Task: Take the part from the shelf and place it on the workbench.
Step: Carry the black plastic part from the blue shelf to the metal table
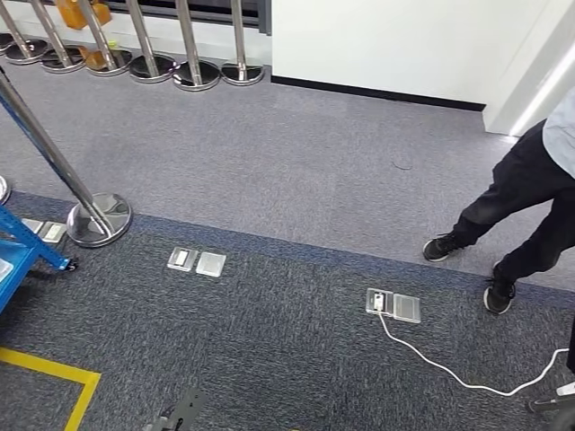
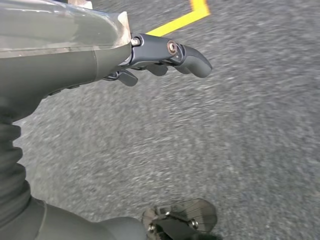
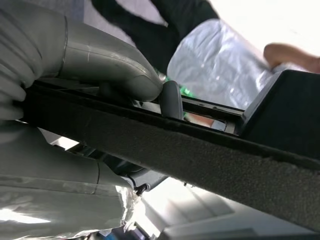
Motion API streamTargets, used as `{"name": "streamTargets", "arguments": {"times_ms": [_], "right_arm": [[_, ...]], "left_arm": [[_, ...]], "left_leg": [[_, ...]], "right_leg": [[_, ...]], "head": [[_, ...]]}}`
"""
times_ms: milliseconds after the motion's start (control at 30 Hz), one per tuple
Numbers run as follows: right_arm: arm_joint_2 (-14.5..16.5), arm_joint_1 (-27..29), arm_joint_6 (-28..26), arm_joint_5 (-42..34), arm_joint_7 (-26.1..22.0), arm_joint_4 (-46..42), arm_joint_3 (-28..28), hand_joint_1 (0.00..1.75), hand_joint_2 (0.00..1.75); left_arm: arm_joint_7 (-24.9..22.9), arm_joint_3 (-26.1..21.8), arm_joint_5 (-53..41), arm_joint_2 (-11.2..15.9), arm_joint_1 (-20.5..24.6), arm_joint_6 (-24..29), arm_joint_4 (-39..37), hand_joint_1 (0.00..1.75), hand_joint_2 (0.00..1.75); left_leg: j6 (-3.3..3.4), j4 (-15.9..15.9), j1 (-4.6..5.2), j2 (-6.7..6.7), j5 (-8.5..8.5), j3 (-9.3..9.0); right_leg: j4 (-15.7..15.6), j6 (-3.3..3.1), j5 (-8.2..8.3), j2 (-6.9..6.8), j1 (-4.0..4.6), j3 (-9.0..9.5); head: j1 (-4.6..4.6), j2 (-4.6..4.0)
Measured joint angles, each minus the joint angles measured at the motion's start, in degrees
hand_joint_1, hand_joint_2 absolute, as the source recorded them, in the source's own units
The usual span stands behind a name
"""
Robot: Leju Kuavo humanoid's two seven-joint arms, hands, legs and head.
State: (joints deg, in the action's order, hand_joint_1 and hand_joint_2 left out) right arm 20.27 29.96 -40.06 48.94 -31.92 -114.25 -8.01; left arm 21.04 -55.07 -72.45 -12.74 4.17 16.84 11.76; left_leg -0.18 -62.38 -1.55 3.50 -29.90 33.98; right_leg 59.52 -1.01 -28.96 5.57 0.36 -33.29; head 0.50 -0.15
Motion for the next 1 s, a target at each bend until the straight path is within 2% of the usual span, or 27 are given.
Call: {"name": "streamTargets", "arguments": {"times_ms": [33,100,133,200,233,267,300,333,367,400,433,467,500,533,567,633,700,767,800,833,867,900,933,967,1000], "right_arm": [[0.0,0.1,0.0,0.0,0.0,0.0,0.0,1.75,1.75],[0.1,0.3,0.0,-0.1,0.0,0.0,-0.2,1.75,1.75],[0.1,0.4,0.0,-0.1,0.0,0.0,-0.3,1.75,1.75],[0.1,0.3,0.0,-0.1,0.0,0.0,-0.5,1.75,1.75],[0.1,0.3,0.0,-0.1,0.0,0.0,-0.5,1.75,1.75],[0.1,0.2,0.0,-0.1,0.0,0.0,-0.5,1.75,1.75],[0.1,0.2,0.0,-0.1,0.0,0.0,-0.6,1.75,1.75],[0.1,0.3,0.0,-0.1,0.0,0.0,-0.6,1.75,1.75],[0.1,0.3,0.0,-0.1,0.0,0.0,-0.7,1.75,1.75],[0.1,0.3,0.0,-0.1,0.0,0.0,-0.8,1.75,1.75],[0.1,0.3,0.0,-0.1,0.0,0.0,-0.8,1.75,1.75],[0.1,0.3,0.0,-0.1,0.0,0.0,-0.9,1.75,1.75],[0.1,0.2,0.0,-0.1,0.0,0.0,-0.9,1.75,1.75],[0.1,0.2,0.0,-0.1,0.0,0.0,-0.9,1.75,1.75],[0.1,0.2,0.0,-0.1,0.0,0.0,-0.9,1.75,1.75],[0.2,0.4,0.0,-0.1,0.0,0.0,-1.0,1.75,1.75],[0.2,0.3,0.0,-0.1,0.0,0.0,-1.1,1.75,1.75],[0.3,0.1,0.0,-0.1,0.0,0.0,-1.2,1.75,1.75],[0.3,0.1,0.0,-0.1,0.0,0.0,-1.3,1.75,1.75],[0.3,0.2,0.0,-0.1,0.0,0.1,-1.3,1.75,1.75],[0.4,0.2,0.0,-0.1,0.0,0.1,-1.4,1.75,1.75],[0.4,0.3,0.0,-0.1,0.0,0.2,-1.4,1.75,1.75],[0.4,0.3,0.0,-0.2,0.0,0.2,-1.5,1.75,1.75],[0.4,0.4,0.0,-0.3,0.0,0.2,-1.5,1.75,1.75],[0.4,0.4,0.0,-0.5,0.0,0.2,-1.6,1.75,1.75]], "left_arm": [[0.0,0.0,0.0,0.0,0.0,0.0,0.0,0.0,1.75],[-0.1,0.0,0.0,0.0,0.0,0.0,0.0,0.0,1.75],[-0.1,0.0,0.0,0.0,0.1,0.0,0.0,0.0,1.75],[-0.1,0.0,0.0,0.0,0.2,0.0,0.0,0.0,1.75],[-0.1,0.0,0.0,0.0,0.2,0.0,0.0,0.0,1.75],[-0.1,0.0,0.0,0.0,0.1,0.0,0.0,0.0,1.75],[-0.1,0.0,0.0,0.0,0.0,0.0,0.0,0.0,1.75],[-0.1,0.0,0.0,0.0,0.0,0.0,0.0,0.0,1.75],[0.0,-0.1,0.0,0.0,0.0,0.0,0.0,0.0,1.75],[0.0,-0.1,0.0,0.0,0.0,0.0,0.0,0.0,1.75],[0.0,-0.1,0.0,0.0,0.0,0.0,0.0,0.0,1.75],[0.0,-0.1,0.0,0.0,0.0,0.0,0.0,0.0,1.75],[0.0,-0.1,0.0,0.0,0.0,0.0,0.0,0.0,1.75],[0.0,-0.1,0.0,0.0,0.0,0.0,0.0,0.0,1.75],[0.0,-0.1,0.0,-0.1,0.0,0.0,0.0,0.0,1.75],[0.0,-0.1,0.0,-0.1,0.1,0.0,0.0,0.0,1.75],[0.0,0.0,0.0,-0.2,0.3,0.0,0.0,0.0,1.75],[0.0,0.0,0.0,-0.2,0.2,0.0,0.0,0.0,1.75],[-0.1,0.0,0.0,-0.2,0.1,0.0,0.0,0.0,1.75],[-0.1,0.0,0.0,-0.2,0.0,0.0,0.0,0.0,1.75],[-0.1,0.0,0.0,-0.2,-0.1,0.0,0.0,0.0,1.75],[-0.1,-0.1,0.0,-0.2,-0.2,0.0,0.0,0.0,1.75],[-0.1,-0.1,0.0,-0.2,-0.1,0.1,0.0,0.0,1.75],[-0.1,0.0,-0.1,-0.2,-0.1,0.1,0.0,0.0,1.75],[-0.1,0.0,-0.1,-0.2,0.0,0.2,0.0,0.0,1.75]], "left_leg": [[0.09,1.2,-0.02,0.91,0.18,-0.33],[0.51,1.5,0.15,0.4,0.02,-0.4],[0.8,1.7,0.14,-0.12,0.07,-0.52],[1.44,2.1,0.06,-1.38,0.07,-0.92],[1.66,2.1,0.14,-2.09,-0.05,-1.13],[1.82,2.1,0.21,-2.85,-0.21,-1.28],[1.88,2.1,0.27,-3.62,-0.37,-1.41],[1.86,2.1,0.32,-4.34,-0.57,-1.57],[1.8,2.1,0.36,-5.0,-0.8,-1.8],[1.69,2.1,0.39,-5.63,-1.06,-2.14],[1.55,2.2,0.41,-6.19,-1.36,-2.55],[1.36,2.2,0.48,-6.7,-1.63,-2.92],[1.13,2.3,0.54,-7.19,-1.86,-3.21],[0.88,2.4,0.6,-7.67,-2.01,-3.4],[0.6,2.6,0.62,-8.21,-2.09,-3.56],[0.05,3.0,0.51,-8.88,-2.37,-4.1],[-0.23,1.2,0.45,-7.27,-3.77,-3.62],[-0.28,-5.3,0.47,-4.92,-6.72,-0.38],[-0.33,-9.1,0.51,-4.43,-7.98,1.8],[-0.34,-11.8,0.53,-4.23,-8.4,3.57],[-0.3,-12.6,0.55,-4.15,-7.68,4.49],[-0.23,-11.1,0.54,-4.06,-5.84,4.31],[-0.13,-7.7,0.49,-3.71,-3.25,3.19],[-0.05,-4.1,0.41,-2.67,-1.18,1.84],[0.02,-0.9,0.29,-1.57,0.14,0.55]], "right_leg": [[0.2,0.34,-0.09,0.63,-0.09,-0.3],[0.3,0.96,-0.05,1.64,-0.34,-0.78],[0.5,1.26,-0.25,1.11,-0.35,-0.91],[3.6,1.89,-2.11,-1.75,-0.31,-2.24],[6.8,2.21,-3.68,-3.46,-0.34,-3.72],[10.6,2.5,-5.34,-4.41,-0.49,-5.65],[14.1,2.71,-6.48,-4.81,-0.67,-7.51],[15.9,2.83,-6.67,-5.01,-0.8,-8.63],[15.7,2.86,-5.75,-5.17,-0.87,-8.69],[13.1,2.77,-3.86,-5.46,-0.88,-7.56],[9.0,2.54,-1.66,-6.24,-0.76,-5.63],[5.3,2.23,-0.18,-7.48,-0.42,-3.75],[2.4,1.83,0.7,-8.52,-0.04,-2.37],[0.9,1.47,0.85,-9.26,0.36,-1.75],[0.7,1.15,0.57,-9.34,0.7,-1.71],[-0.1,0.49,0.76,-8.19,0.72,-1.52],[-1.0,-0.23,1.07,-7.09,0.37,-0.8],[-1.4,-0.73,1.06,-5.9,0.2,-0.29],[-1.4,-0.87,0.96,-5.14,0.22,-0.14],[-1.4,-0.97,0.84,-4.32,0.26,0.03],[-1.4,-0.99,0.71,-3.44,0.28,0.24],[-1.4,-0.93,0.56,-2.57,0.27,0.51],[-1.3,-0.8,0.34,-1.72,0.23,0.84],[-1.2,-0.58,0.06,-0.94,0.24,1.11],[-0.9,-0.32,-0.21,-0.19,0.23,1.19]], "head": [[0.0,0.0],[0.02,-0.01],[-0.03,-0.01],[-0.17,-0.01],[-0.25,-0.01],[-0.29,-0.01],[-0.3,-0.01],[-0.3,-0.01],[-0.3,-0.01],[-0.3,-0.01],[-0.3,-0.01],[-0.3,-0.01],[-0.27,-0.01],[-0.25,-0.01],[-0.22,-0.01],[-0.2,-0.01],[-0.16,-0.01],[-0.06,-0.01],[-0.01,-0.01],[0.0,-0.01],[0.0,-0.01],[0.0,-0.01],[0.0,-0.01],[-0.02,-0.01],[-0.05,-0.01]]}}
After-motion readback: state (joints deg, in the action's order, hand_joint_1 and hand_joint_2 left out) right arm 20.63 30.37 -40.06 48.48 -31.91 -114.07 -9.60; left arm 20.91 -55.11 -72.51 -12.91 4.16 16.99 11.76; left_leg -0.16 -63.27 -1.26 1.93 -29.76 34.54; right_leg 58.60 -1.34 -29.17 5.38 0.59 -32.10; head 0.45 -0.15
